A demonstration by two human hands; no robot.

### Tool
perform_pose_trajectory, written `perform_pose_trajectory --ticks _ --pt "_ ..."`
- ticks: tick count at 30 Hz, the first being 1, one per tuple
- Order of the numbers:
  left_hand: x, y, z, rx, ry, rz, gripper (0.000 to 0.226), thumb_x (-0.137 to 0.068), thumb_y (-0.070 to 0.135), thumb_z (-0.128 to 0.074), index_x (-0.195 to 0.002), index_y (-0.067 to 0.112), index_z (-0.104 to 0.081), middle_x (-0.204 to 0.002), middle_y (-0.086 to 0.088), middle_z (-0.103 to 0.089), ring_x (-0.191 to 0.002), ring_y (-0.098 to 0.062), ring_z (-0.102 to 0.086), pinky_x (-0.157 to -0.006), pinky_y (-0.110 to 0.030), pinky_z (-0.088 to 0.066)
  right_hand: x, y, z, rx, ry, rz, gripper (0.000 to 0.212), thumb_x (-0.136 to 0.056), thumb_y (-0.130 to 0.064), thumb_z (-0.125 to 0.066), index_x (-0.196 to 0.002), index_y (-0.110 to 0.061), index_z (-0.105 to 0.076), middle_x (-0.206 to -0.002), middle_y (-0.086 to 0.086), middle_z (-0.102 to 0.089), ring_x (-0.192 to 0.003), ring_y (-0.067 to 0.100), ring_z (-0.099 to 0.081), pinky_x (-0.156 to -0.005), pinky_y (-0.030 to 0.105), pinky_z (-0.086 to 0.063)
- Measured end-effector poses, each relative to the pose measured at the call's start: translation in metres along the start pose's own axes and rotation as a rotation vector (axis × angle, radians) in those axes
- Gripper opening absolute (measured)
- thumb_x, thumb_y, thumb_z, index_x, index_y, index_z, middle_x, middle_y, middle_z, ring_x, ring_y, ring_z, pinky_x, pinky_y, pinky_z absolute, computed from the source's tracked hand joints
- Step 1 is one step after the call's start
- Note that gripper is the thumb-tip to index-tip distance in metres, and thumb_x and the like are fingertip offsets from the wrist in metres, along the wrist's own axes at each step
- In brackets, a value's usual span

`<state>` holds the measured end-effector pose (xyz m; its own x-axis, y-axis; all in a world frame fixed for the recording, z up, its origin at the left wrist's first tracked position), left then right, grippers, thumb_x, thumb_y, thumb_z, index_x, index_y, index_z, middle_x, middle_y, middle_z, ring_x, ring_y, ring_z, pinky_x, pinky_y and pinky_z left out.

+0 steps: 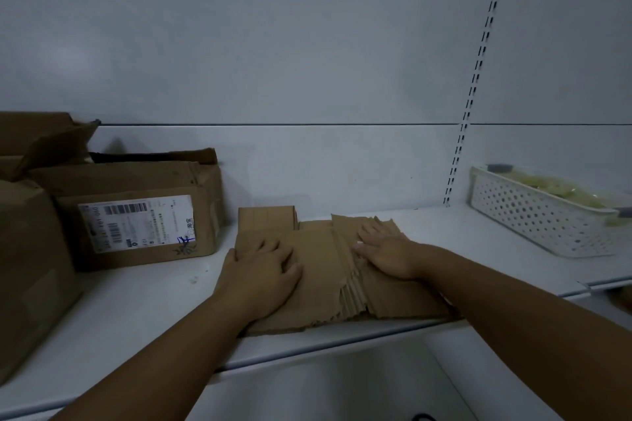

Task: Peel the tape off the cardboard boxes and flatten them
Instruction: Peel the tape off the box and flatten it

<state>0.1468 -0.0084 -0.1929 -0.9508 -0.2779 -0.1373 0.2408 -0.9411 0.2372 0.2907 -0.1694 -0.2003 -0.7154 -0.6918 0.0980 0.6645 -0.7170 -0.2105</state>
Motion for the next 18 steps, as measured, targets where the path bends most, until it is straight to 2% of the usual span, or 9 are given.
perform_pose_trajectory --ticks 3,4,5,7,9,12,14,16,18 --pt "-0.005 -0.006 0.004 0.113 0.011 0.030 0.052 -0.092 0.050 -0.040 -0.138 0.027 -0.042 -0.154 0.000 -0.028 -0.139 -0.021 -0.027 -0.113 -0.043 -0.020 0.002 0.002 0.002 -0.062 0.172 -0.027 0.052 -0.099 -0.043 -0.021 -0.147 -0.023 -0.020 -0.159 0.001 -0.003 -0.145 0.016 0.002 -0.115 0.042 -0.002" --pt "-0.006 -0.010 0.007 0.207 0.017 0.066 0.053 -0.088 0.049 -0.049 -0.136 0.025 -0.046 -0.153 -0.001 -0.029 -0.133 -0.021 -0.035 -0.108 -0.037 -0.030 0.005 0.004 0.003 -0.050 0.233 -0.062 0.051 -0.098 -0.046 -0.022 -0.146 -0.028 -0.023 -0.159 0.001 -0.006 -0.145 0.018 -0.003 -0.115 0.046 -0.004" --pt "-0.007 -0.016 0.010 0.310 0.023 0.111 0.056 -0.084 0.047 -0.059 -0.134 0.023 -0.049 -0.150 -0.003 -0.033 -0.122 -0.018 -0.044 -0.096 -0.028 -0.039 0.006 0.007 0.003 -0.026 0.269 -0.119 0.052 -0.096 -0.051 -0.022 -0.145 -0.033 -0.022 -0.159 0.001 -0.006 -0.145 0.021 -0.006 -0.114 0.051 -0.004" --pt "-0.007 -0.029 0.015 0.453 0.040 0.184 0.063 -0.076 0.040 -0.071 -0.131 0.017 -0.051 -0.141 -0.006 -0.044 -0.103 -0.014 -0.051 -0.076 -0.020 -0.038 0.010 0.015 0.001 0.000 0.284 -0.284 0.060 -0.089 -0.064 -0.021 -0.144 -0.042 -0.014 -0.159 0.003 -0.004 -0.144 0.030 -0.007 -0.110 0.060 -0.001" --pt "-0.006 -0.040 0.016 0.502 0.061 0.250 0.072 -0.071 0.042 -0.076 -0.131 0.013 -0.049 -0.131 -0.008 -0.052 -0.100 -0.018 -0.053 -0.077 -0.025 -0.040 0.016 0.020 -0.001 0.006 0.270 -0.422 0.074 -0.081 -0.076 -0.020 -0.145 -0.042 -0.005 -0.158 0.011 -0.009 -0.143 0.036 -0.012 -0.109 0.063 -0.001" --pt "-0.002 -0.041 0.019 0.436 0.083 0.265 0.071 -0.065 0.053 -0.075 -0.122 0.019 -0.051 -0.109 -0.001 -0.060 -0.094 -0.019 -0.057 -0.083 -0.033 -0.049 0.023 0.013 0.003 0.004 0.366 -0.418 0.083 -0.081 -0.076 -0.026 -0.148 -0.028 -0.013 -0.148 0.011 -0.037 -0.134 0.032 -0.034 -0.112 0.056 -0.007" --pt "-0.001 -0.035 0.022 0.370 0.069 0.256 0.070 -0.064 0.055 -0.074 -0.119 0.019 -0.050 -0.110 -0.003 -0.061 -0.095 -0.022 -0.058 -0.085 -0.039 -0.051 0.031 0.006 0.012 -0.089 0.512 -0.332 0.075 -0.084 -0.066 -0.040 -0.141 -0.018 -0.033 -0.134 0.009 -0.054 -0.122 0.027 -0.049 -0.110 0.045 -0.024" --pt "0.000 -0.031 0.028 0.429 0.081 0.284 0.066 -0.066 0.044 -0.079 -0.118 0.016 -0.048 -0.115 -0.008 -0.060 -0.096 -0.023 -0.058 -0.085 -0.038 -0.051 0.042 0.003 0.019 -0.161 0.596 -0.296 0.063 -0.085 -0.059 -0.050 -0.128 -0.013 -0.048 -0.123 0.009 -0.061 -0.112 0.026 -0.056 -0.097 0.037 -0.039" --pt "0.001 -0.032 0.035 0.614 0.081 0.414 0.076 -0.072 0.027 -0.079 -0.134 0.009 -0.040 -0.123 -0.016 -0.054 -0.102 -0.030 -0.056 -0.081 -0.033 -0.047 0.053 0.009 0.021 -0.267 0.599 -0.310 0.067 -0.082 -0.057 -0.056 -0.131 -0.012 -0.043 -0.124 0.009 -0.059 -0.112 0.026 -0.055 -0.095 0.037 -0.043"
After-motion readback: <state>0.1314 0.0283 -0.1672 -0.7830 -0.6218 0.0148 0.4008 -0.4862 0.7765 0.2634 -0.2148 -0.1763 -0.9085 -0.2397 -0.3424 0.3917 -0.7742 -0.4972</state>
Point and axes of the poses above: each hand's wrist, its own x-axis away from the middle knuckle, its own z-axis out of the back of the hand, y = z × x, the point moved 6 cm from there along -x, towards the middle knuckle
